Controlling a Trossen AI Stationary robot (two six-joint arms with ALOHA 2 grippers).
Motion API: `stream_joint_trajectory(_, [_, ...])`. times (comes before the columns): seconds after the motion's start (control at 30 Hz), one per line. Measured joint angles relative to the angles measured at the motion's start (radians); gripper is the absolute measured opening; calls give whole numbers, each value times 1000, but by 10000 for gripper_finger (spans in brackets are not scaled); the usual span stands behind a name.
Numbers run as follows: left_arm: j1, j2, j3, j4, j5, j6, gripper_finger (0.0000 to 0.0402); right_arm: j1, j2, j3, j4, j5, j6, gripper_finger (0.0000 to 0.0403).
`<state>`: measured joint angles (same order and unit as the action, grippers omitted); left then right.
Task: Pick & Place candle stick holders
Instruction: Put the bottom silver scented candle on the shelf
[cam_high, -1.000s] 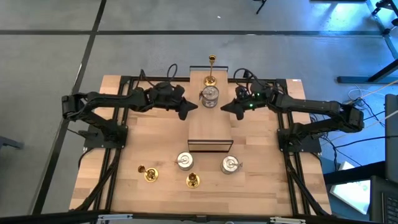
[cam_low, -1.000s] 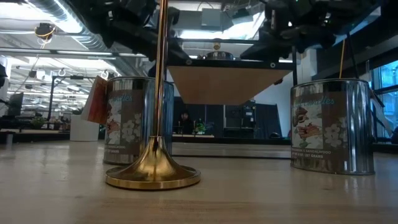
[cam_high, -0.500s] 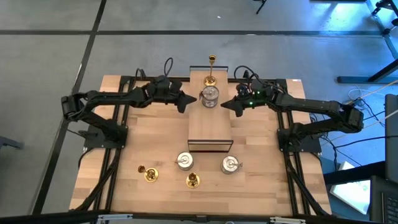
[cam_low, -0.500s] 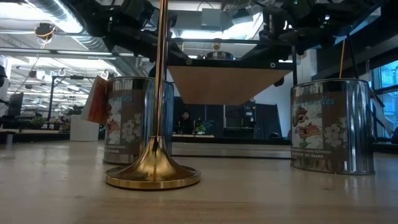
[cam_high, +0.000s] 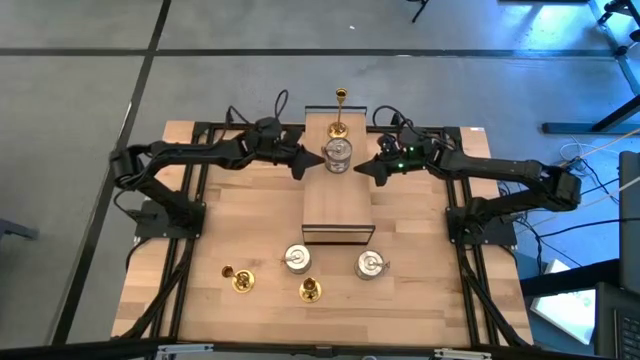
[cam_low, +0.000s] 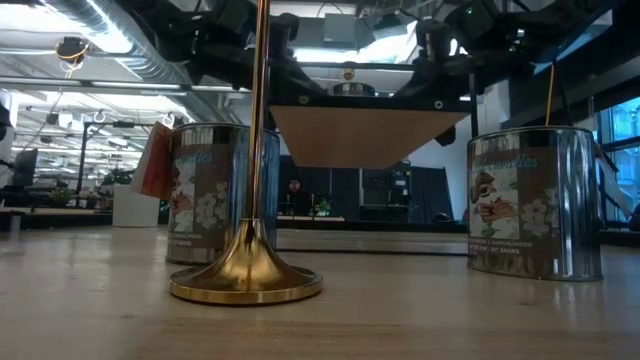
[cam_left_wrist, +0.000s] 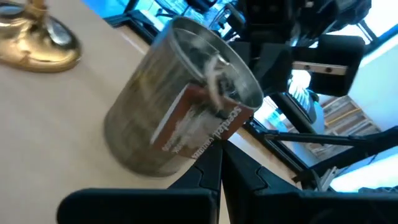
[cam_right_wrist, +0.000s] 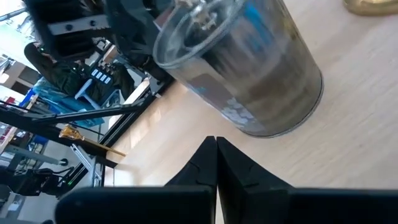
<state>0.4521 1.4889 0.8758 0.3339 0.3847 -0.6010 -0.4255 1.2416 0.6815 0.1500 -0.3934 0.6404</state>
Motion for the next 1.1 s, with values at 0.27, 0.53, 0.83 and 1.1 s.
stream_joint_trajectory(0.27, [0, 20, 17, -61, 0, 9, 1, 15, 55, 67, 5, -11, -18, 0])
stream_joint_trajectory(0.53, [2, 20, 17, -65, -4, 11, 1, 14, 55, 95, -77, -10, -71, 0])
stream_joint_trajectory(0.83, [2, 49, 17, -59, -5, 4, 1, 13, 55, 96, -95, 6, -79, 0])
stream_joint_trajectory(1.1, [5, 53, 17, -60, -8, 4, 1, 13, 55, 96, -95, 32, -80, 0])
